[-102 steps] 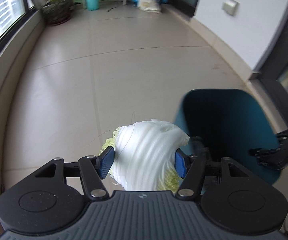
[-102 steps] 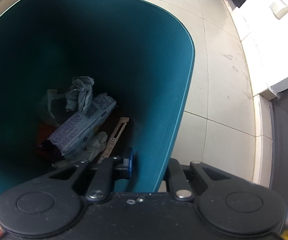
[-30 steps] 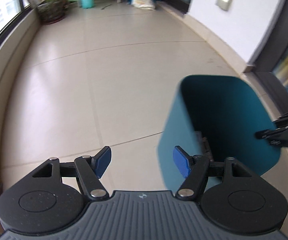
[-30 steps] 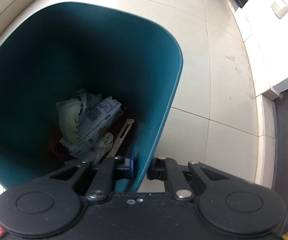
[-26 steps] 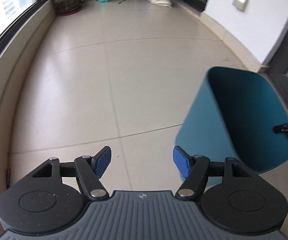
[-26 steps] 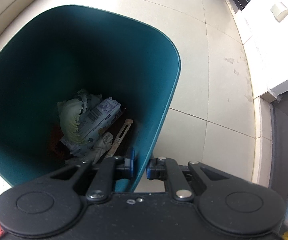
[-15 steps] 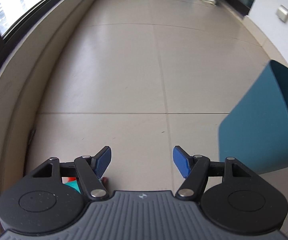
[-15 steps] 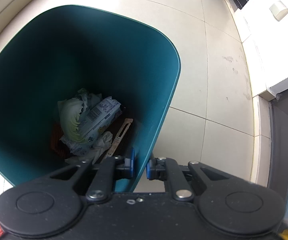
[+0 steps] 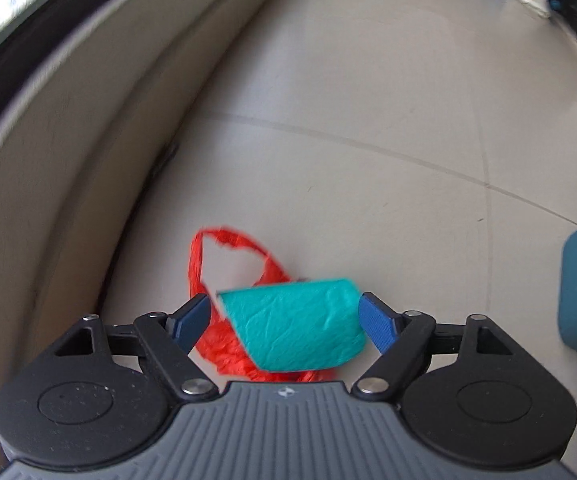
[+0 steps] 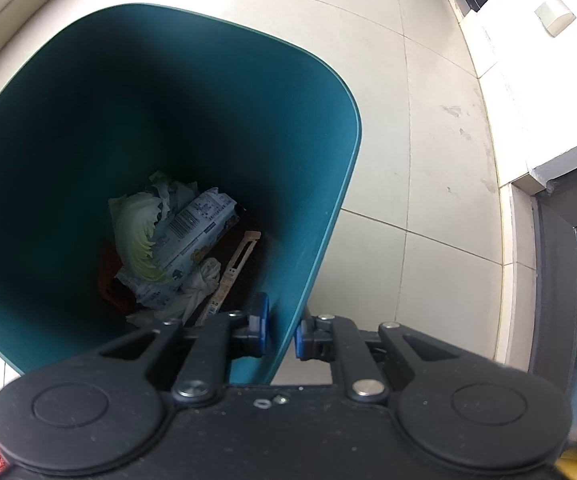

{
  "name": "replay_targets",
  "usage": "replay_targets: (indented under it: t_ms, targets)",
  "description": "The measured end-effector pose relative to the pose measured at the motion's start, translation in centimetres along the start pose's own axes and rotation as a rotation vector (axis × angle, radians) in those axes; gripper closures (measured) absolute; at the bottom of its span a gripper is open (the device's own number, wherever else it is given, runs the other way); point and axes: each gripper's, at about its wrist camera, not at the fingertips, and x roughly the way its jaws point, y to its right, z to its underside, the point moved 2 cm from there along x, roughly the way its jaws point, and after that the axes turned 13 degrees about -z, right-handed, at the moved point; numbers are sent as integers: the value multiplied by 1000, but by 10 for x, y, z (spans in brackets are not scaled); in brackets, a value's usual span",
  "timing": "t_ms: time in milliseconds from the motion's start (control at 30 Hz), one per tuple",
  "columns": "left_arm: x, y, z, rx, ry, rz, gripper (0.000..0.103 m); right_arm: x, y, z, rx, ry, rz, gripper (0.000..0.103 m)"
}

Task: Collect trash
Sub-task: 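Move the open left tool down to the teal plastic sheet, then close the left tool on the teal plastic sheet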

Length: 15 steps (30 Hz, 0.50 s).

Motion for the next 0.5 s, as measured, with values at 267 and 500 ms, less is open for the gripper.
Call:
replay_targets:
  t_ms: [267, 500]
  targets:
    - [78, 16, 38, -65, -135, -58, 22, 1, -1, 0, 15, 4, 10, 91]
    - [104, 19, 48, -115, -159, -68, 23, -1, -2, 1, 20, 7, 16, 91]
